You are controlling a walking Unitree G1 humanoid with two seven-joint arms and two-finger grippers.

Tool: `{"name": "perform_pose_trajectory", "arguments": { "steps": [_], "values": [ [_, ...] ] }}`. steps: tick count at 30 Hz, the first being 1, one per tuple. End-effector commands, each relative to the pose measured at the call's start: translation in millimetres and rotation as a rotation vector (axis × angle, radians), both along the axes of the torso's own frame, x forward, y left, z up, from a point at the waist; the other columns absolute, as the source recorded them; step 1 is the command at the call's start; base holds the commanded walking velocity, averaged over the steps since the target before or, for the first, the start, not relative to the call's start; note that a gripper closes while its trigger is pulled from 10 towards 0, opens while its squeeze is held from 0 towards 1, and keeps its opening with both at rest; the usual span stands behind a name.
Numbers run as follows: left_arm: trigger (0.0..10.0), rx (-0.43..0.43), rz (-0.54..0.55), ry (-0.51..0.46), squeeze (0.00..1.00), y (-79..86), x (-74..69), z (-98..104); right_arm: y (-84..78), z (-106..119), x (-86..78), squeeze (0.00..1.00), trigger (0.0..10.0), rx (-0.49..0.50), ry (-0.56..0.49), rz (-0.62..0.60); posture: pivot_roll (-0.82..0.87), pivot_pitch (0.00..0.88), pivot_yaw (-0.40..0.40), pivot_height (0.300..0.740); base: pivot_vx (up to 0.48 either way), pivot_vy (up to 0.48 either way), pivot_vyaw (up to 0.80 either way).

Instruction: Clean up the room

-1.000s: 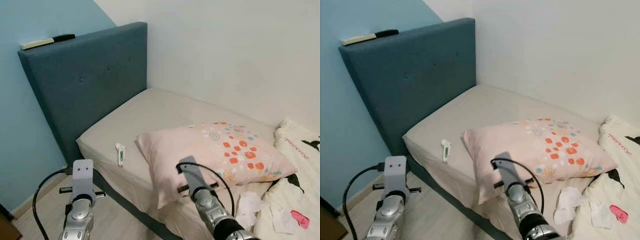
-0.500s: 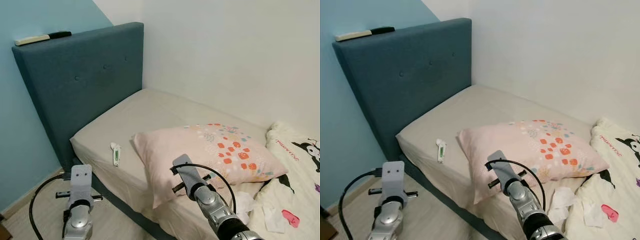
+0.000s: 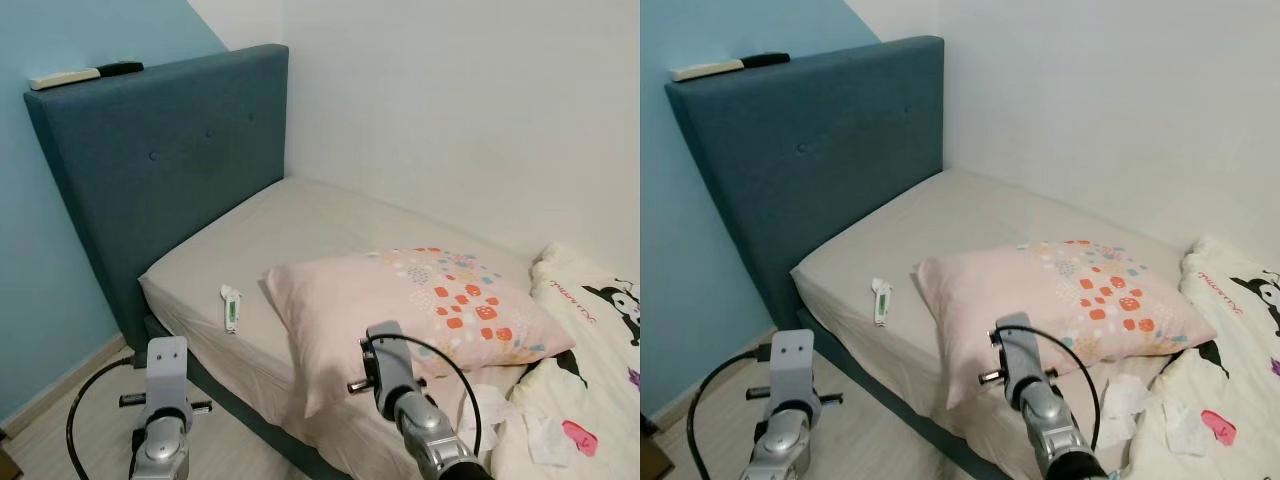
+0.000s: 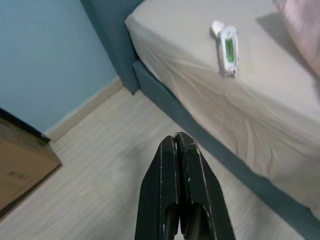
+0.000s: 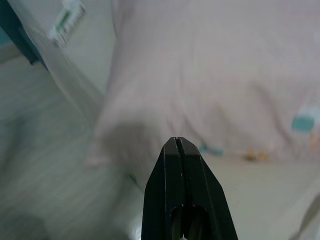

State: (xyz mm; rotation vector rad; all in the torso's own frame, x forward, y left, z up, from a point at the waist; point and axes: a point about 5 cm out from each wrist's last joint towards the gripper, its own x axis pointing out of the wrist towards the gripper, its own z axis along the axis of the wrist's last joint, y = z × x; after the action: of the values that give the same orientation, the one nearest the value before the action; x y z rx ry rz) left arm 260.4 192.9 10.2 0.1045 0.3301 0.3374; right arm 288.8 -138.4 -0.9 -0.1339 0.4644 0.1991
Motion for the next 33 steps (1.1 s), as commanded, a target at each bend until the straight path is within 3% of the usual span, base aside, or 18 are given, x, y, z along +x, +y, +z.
{"name": "perform_pose_trajectory", "arguments": {
  "steps": [1,18,33],
  "values": [
    [10.0,0.017,-0.018,0.010,0.00,-4.4,-3.1,-2,-3.6,-4,-3.8,0.00,10.0,-0.001,0.012,-0.025,0.03,0.039,-0.081,0.740,0.000,0.000,0.00],
    [10.0,0.056,-0.042,0.000,0.00,-5.2,-8.4,-5,-8.2,4,-1.2,0.00,10.0,-0.042,-0.067,-0.040,0.03,0.039,-0.073,0.740,0.000,0.000,0.00],
    [10.0,0.039,-0.091,-0.053,0.00,-12.3,0.5,5,-7.6,9,4.2,0.00,10.0,-0.017,-0.083,-0.038,0.02,0.021,-0.071,0.740,0.000,0.000,0.00]
  ]
}}
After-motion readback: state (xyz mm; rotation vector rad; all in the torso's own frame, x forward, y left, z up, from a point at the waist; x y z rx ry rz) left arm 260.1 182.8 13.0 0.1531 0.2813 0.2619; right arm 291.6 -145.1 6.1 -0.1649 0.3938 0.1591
